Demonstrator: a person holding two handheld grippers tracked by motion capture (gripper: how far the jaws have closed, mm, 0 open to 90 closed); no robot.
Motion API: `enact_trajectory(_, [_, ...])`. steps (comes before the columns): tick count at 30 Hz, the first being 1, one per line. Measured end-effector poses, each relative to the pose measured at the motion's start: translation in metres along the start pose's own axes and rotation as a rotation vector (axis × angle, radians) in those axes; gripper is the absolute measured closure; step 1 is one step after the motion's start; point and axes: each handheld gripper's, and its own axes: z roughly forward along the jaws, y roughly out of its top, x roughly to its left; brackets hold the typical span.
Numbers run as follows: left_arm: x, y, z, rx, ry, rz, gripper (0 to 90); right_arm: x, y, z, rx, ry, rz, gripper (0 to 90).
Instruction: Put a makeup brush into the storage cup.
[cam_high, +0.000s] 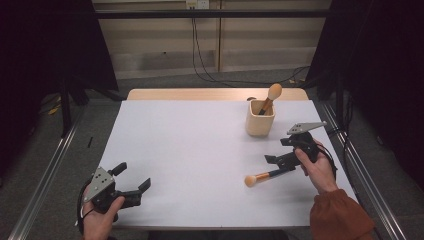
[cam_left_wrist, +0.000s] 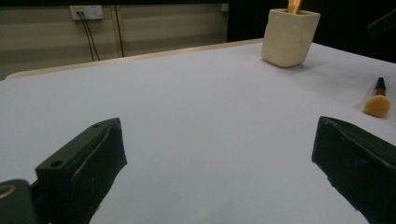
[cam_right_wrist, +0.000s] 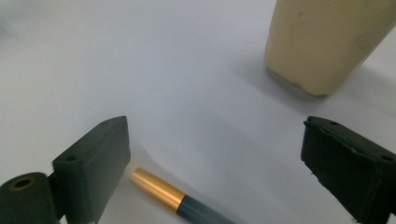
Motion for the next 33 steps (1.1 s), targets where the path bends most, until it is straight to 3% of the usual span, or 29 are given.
enact_trajectory(5, [0.0, 0.0, -0.001, 0.002, 0.006, 0.0, 2.6, -0.003, 0.0, 0.001, 0.077, 0.024, -0.026, 5.3])
enact_trajectory(10, [0.0, 0.0, 0.0, 0.001, 0.008, 0.003, 2.5, -0.007, -0.001, 0.001, 0.163, 0.086, -0.065, 2.0])
enact_trajectory(17, [-0.001, 0.0, 0.0, 0.014, -0.002, 0.023, 2.6, -0.01, -0.001, 0.002, 0.255, 0.096, -0.113, 3.5])
enact_trajectory(22, [-0.001, 0.0, 0.0, 0.019, 0.001, 0.025, 2.6, -0.008, -0.004, 0.008, 0.349, 0.146, -0.154, 4.2])
enact_trajectory(33, [-0.001, 0.0, 0.0, 0.022, 0.005, 0.027, 2.6, -0.001, -0.006, 0.026, 0.465, 0.182, -0.24, 8.8])
